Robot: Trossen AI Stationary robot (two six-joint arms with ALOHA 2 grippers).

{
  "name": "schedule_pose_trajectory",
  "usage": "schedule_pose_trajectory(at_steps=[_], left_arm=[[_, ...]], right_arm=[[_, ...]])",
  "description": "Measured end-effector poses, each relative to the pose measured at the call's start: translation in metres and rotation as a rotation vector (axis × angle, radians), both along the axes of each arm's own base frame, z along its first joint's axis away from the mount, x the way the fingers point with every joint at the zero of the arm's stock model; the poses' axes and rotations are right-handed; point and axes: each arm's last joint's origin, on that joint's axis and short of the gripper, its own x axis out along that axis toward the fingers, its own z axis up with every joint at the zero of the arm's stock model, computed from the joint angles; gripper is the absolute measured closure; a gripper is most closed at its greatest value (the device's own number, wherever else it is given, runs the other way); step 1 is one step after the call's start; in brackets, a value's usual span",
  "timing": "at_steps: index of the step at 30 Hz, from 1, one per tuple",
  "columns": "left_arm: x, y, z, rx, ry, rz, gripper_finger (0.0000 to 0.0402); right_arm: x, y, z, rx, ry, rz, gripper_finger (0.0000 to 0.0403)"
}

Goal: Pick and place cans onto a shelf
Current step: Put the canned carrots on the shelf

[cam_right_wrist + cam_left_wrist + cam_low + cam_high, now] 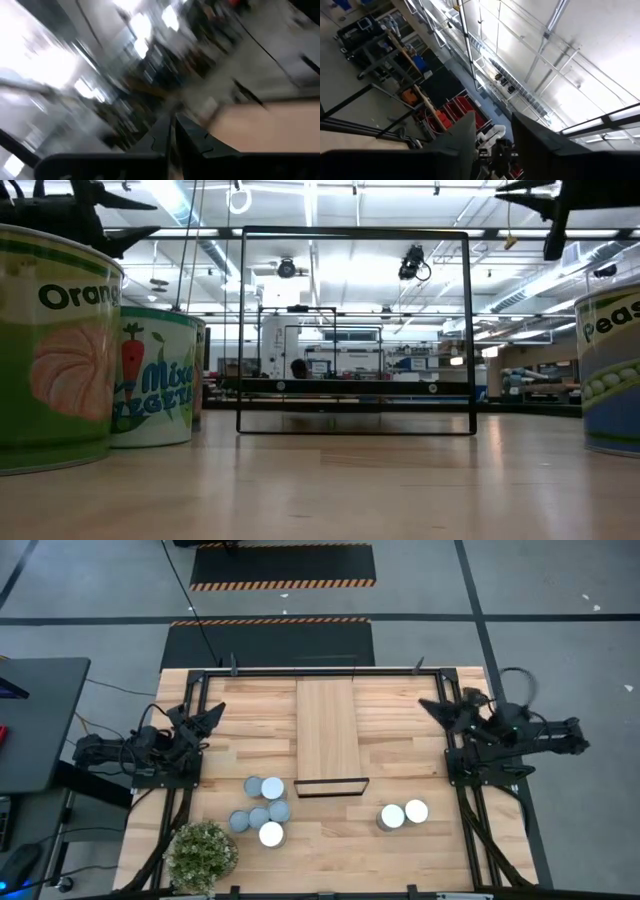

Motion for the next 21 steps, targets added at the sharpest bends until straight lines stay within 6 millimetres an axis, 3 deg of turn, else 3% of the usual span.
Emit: schedule_pose_trajectory(at_steps=[6, 11, 21], left_arm=[[0.0, 0.0, 0.0, 0.0, -0.002, -0.001, 0.0253], [0.0, 0.0, 0.0, 0.014, 0.004, -0.009, 0.0247], [0.0, 0.0, 0.0, 0.009, 0.0, -0.014, 0.0203]], right_arm=[[0.025, 0.009, 0.025, 0.013, 0.434, 0.199, 0.037], [0.048, 0.019, 0.03, 0.045, 0.793, 0.388, 0.037], [0.078, 0.054, 0.038, -0.029, 1.259, 0.631, 0.037]])
